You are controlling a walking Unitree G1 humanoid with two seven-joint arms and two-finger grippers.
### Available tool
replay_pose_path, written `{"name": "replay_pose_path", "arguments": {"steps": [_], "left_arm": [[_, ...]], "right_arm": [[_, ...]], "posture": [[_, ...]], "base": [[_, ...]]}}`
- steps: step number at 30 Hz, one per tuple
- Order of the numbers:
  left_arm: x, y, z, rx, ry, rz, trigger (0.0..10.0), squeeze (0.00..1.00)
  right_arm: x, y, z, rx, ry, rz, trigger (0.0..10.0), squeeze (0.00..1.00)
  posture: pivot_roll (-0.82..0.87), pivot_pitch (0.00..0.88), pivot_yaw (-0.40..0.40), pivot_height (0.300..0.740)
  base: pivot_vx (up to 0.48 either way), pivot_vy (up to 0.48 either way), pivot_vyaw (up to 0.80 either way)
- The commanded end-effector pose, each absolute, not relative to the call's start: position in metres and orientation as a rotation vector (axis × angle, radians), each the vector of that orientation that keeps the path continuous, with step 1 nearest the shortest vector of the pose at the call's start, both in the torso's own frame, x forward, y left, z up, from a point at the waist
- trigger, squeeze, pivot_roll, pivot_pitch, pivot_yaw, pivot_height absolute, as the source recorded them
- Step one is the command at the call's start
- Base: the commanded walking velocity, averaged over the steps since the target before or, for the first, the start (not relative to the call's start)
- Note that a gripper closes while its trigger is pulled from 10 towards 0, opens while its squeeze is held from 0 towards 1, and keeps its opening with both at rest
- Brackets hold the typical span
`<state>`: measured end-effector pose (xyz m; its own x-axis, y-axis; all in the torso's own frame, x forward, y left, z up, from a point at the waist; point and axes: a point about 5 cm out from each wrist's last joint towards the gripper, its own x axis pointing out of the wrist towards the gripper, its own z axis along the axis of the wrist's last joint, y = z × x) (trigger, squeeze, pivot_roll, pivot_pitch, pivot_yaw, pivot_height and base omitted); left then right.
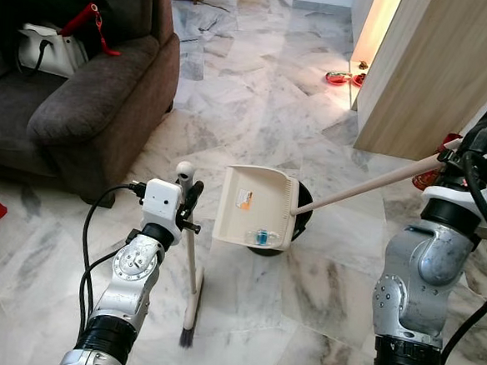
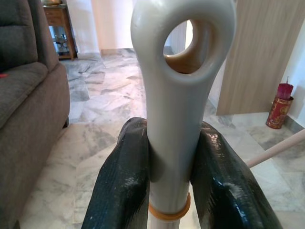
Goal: Sweep floor
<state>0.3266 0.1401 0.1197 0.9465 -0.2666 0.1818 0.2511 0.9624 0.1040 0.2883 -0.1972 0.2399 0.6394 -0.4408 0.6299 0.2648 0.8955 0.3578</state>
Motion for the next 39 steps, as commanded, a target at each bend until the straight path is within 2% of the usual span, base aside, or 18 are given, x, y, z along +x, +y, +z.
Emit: {"name": "replay_pose_path", "arguments": {"steps": [1, 39], "left_arm": [[0.326, 0.1408, 0.1264, 0.069, -0.225, -0.265, 10.0, 0.0], [0.3255, 0.1406, 0.1283, 0.081, -0.234, -0.265, 10.0, 0.0]], "right_arm": [[0.2838, -0.1946, 0.257, 0.272, -0.883, -0.394, 10.0, 0.0], [0.2881, -0.1883, 0.2549, 0.305, -0.863, -0.348, 10.0, 0.0]], "posture": [[0.12, 0.11, -0.043, 0.74], [0.12, 0.12, -0.049, 0.74]], "base": [[0.266, 0.0, 0.0], [0.35, 0.0, 0.0]]}}
